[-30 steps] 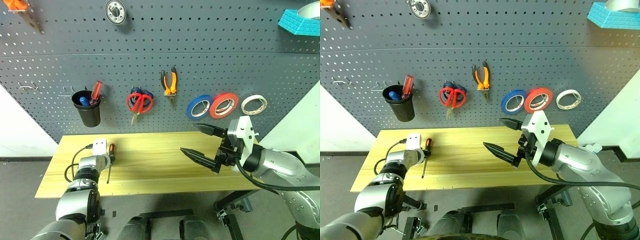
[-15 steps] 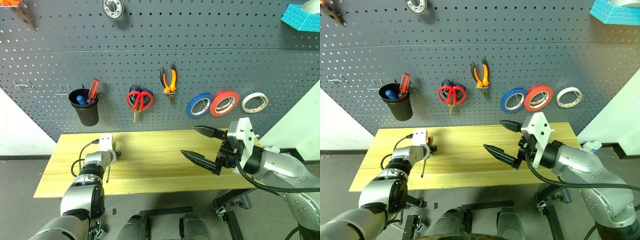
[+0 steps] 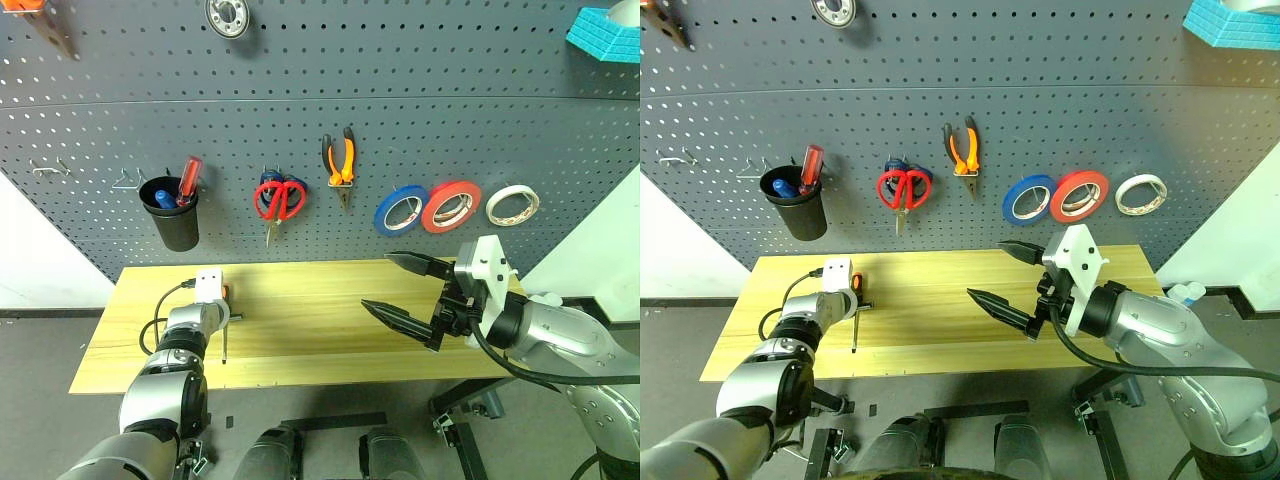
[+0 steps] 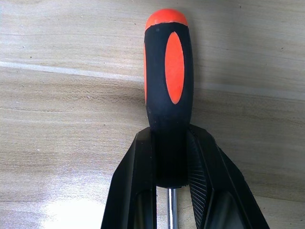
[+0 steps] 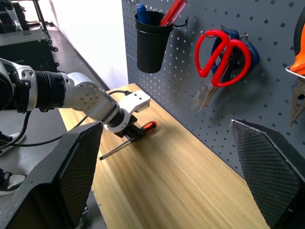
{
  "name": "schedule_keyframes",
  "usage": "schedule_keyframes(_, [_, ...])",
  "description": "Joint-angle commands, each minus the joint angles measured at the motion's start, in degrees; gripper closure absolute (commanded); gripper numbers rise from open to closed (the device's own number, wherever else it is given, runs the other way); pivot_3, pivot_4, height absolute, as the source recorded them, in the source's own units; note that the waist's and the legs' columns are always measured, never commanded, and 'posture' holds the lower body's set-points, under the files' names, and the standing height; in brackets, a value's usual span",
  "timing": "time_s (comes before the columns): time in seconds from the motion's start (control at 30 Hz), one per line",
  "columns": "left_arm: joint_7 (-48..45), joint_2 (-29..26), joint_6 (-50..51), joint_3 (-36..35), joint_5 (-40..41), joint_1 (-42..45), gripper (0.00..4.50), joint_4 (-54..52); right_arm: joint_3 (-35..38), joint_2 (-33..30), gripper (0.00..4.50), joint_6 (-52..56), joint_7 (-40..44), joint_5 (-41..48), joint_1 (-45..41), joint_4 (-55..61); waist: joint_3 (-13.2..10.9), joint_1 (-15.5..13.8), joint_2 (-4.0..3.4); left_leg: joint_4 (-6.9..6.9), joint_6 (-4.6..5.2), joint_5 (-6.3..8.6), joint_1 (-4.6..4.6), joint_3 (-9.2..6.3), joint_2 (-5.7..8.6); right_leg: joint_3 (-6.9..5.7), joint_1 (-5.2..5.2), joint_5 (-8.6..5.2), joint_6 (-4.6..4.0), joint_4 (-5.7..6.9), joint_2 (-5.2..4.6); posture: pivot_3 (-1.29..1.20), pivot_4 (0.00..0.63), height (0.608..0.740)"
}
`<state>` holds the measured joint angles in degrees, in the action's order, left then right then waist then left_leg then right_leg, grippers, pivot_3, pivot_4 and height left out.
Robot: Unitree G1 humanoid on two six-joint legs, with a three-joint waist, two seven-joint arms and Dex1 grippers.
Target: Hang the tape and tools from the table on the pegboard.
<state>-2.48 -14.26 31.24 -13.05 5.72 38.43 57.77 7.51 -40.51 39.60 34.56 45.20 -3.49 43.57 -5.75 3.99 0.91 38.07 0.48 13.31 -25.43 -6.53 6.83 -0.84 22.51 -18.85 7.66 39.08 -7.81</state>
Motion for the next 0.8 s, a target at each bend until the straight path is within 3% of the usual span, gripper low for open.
schedule_keyframes(0.03, [-2.0,0.7,1.9,1.6,0.2,-2.4,4.0,-5.5,0.2,-0.1,0.0,-1.3,0.4,-0.5,-1.3,0.0,0.0,0.0,0.0,0.0,0.0,0.0,0.0,0.0,0.0,0.0,0.0,0.0,0.0,0.0,0.0,-0.2,0.108,0.681])
schedule_keyframes(0.53, [-9.9,2.0,5.0,14.6,-3.4,-24.1,4.0,-36.7,-3.7,2.7,0.0,-6.3,3.0,-5.5,-4.5,-5.9,1.1,-0.2,-0.68,0.01,-0.03,-0.01,0.09,0.06,0.01,0.06,-0.08,0.01,-0.01,0.01,0.02,-0.14,0.021,0.681])
schedule_keyframes(0.8, [-13.5,0.9,2.1,19.1,-4.8,-27.2,4.0,-45.1,-5.3,4.4,0.0,-9.5,4.6,-8.5,-6.6,-9.4,2.0,-0.9,-0.66,0.05,-0.06,-0.03,0.11,0.06,0.01,0.06,-0.09,0.03,-0.03,0.03,0.06,-0.11,0.0,0.681])
